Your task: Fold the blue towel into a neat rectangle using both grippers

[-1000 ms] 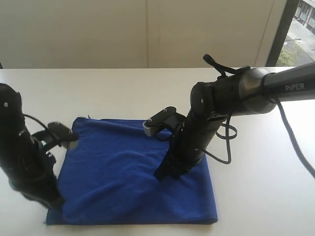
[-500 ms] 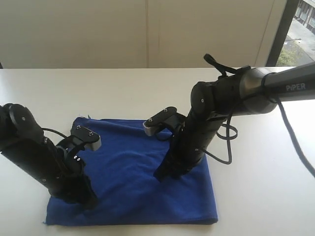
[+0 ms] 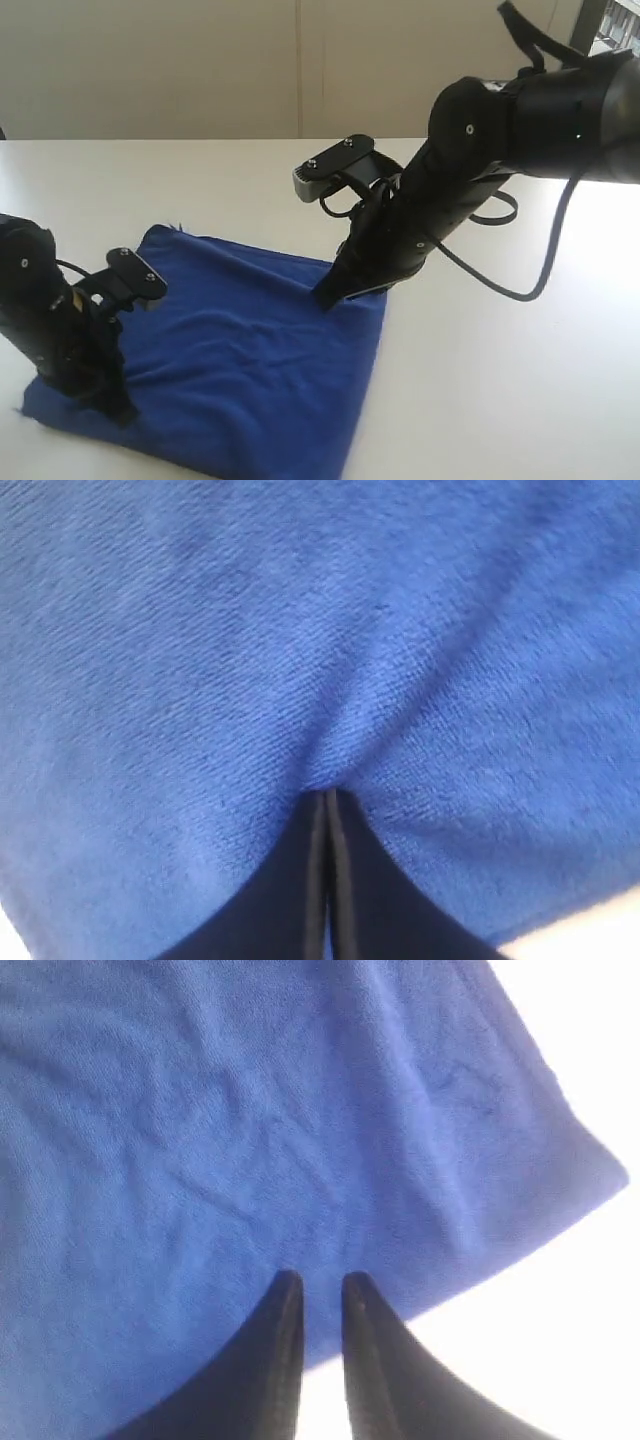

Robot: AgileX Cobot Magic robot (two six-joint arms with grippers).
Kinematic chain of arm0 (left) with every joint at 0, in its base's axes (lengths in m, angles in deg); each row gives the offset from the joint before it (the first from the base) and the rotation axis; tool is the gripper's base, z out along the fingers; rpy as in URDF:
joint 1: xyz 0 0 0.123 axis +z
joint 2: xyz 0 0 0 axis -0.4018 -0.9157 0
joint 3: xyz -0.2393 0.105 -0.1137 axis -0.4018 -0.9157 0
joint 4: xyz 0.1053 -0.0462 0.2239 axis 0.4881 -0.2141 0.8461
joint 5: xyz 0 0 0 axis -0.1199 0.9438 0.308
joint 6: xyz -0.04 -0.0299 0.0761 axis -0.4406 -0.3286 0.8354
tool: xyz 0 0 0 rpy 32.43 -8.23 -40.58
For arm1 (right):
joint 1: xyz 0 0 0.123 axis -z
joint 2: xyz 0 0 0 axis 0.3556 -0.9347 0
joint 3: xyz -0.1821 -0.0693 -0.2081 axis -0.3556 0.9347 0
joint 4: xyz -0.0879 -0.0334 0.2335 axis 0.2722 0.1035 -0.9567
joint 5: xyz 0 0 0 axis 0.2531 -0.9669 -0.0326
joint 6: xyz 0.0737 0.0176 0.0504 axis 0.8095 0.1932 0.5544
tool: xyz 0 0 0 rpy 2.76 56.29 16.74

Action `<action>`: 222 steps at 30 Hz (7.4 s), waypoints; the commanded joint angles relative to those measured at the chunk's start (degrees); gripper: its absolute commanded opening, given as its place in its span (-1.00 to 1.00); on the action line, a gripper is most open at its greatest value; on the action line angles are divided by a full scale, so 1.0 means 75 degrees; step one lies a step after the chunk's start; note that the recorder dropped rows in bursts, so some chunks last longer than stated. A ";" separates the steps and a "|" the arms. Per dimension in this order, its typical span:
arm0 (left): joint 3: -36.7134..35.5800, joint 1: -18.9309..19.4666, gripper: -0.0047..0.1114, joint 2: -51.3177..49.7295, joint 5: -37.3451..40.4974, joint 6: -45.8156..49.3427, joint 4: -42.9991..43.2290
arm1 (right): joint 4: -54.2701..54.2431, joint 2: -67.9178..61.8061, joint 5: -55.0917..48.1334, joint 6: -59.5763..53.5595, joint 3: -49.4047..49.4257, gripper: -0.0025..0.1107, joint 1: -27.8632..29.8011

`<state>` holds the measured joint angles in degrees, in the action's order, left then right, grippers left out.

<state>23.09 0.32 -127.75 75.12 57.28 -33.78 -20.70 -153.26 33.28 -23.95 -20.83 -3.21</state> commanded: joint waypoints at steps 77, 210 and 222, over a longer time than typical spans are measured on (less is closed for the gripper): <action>-0.2572 0.1194 -0.92 0.5133 -0.0345 -0.0193 -0.2814 | 0.2494 -0.1311 -0.2043 0.2747 0.1283 -0.96 -0.0245; 0.3474 -0.1067 -0.92 -0.2789 0.2923 0.5020 -0.6334 | -0.1601 -0.0969 -0.0968 -0.1096 0.1356 -0.96 0.1276; 0.3302 -0.1067 -0.92 -0.2789 0.2687 0.4971 -0.6100 | 0.0040 -0.0981 -0.1100 0.0328 0.1442 -0.96 0.1276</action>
<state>48.80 -7.48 -148.41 96.23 94.44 -81.68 -23.02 -160.64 25.71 -23.56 -10.73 6.50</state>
